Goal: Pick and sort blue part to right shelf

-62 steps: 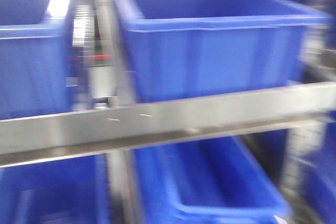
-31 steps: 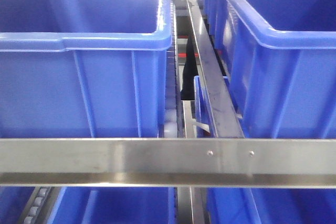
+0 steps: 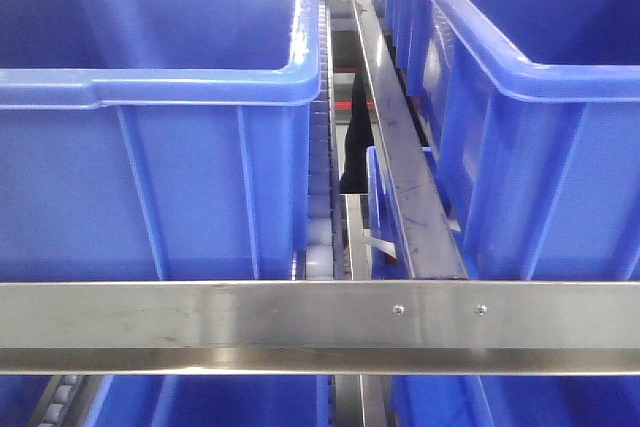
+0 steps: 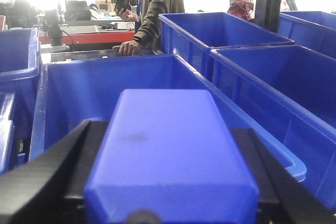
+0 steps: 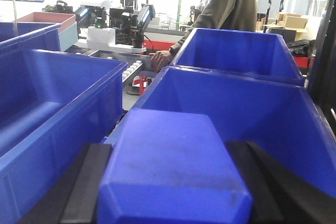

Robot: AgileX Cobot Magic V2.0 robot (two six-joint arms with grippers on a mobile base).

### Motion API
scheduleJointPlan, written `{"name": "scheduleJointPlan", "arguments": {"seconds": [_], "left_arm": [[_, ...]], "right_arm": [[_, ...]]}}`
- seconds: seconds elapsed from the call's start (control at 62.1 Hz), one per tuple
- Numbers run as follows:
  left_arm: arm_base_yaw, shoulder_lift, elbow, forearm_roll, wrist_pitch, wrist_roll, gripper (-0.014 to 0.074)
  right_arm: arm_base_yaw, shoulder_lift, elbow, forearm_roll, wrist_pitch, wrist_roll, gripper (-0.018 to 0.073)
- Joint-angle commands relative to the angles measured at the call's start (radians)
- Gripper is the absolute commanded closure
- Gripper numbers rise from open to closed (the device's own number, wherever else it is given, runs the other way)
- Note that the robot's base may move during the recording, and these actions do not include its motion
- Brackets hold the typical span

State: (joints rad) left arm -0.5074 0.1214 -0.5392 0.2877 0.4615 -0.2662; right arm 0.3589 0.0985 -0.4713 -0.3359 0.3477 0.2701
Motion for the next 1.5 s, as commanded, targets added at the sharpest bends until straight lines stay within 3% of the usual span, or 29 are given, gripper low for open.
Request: {"name": "scheduleJointPlan", "arguments": {"seconds": [0.0,0.306,0.516,0.612,0.693,0.838,0.999,1.079,1.208,1.482], "left_arm": [[0.002,0.016,-0.028,0.005,-0.081,-0.009,0.0302],[0.002,0.016,-0.028,0.005,-0.083,-0.009,0.0302],[0.002,0.018,-0.03,0.005,-0.148,-0.01,0.0306],[0.002,0.077,-0.075,0.009,-0.104,-0.059,0.0323],[0.002,0.194,-0.131,0.016,-0.038,-0.085,0.0325],[0.002,0.424,-0.255,0.042,-0.051,-0.092,0.0326],[0.063,0.706,-0.449,0.074,0.051,-0.2,0.0325],[0.118,0.833,-0.544,0.057,0.105,-0.2,0.0325],[0.195,1.03,-0.665,-0.041,0.132,-0.176,0.0325],[0.2,1.35,-0.794,-0.066,0.169,-0.137,0.0325]], "right_arm": [[0.0,0.017,-0.029,-0.021,-0.091,-0.005,0.0334],[0.0,0.017,-0.029,-0.021,-0.091,-0.005,0.0334],[0.0,0.017,-0.029,-0.021,-0.091,-0.005,0.0334],[0.0,0.017,-0.029,-0.021,-0.091,-0.005,0.0334],[0.0,0.017,-0.029,-0.021,-0.091,-0.005,0.0334],[0.0,0.017,-0.029,-0.021,-0.091,-0.005,0.0334],[0.0,0.017,-0.029,-0.021,-0.091,-0.005,0.0334],[0.0,0.017,-0.029,-0.021,-0.091,-0.005,0.0334],[0.0,0.017,-0.029,-0.021,-0.091,-0.005,0.0334],[0.0,0.017,-0.029,-0.021,-0.091,-0.005,0.0334]]}}
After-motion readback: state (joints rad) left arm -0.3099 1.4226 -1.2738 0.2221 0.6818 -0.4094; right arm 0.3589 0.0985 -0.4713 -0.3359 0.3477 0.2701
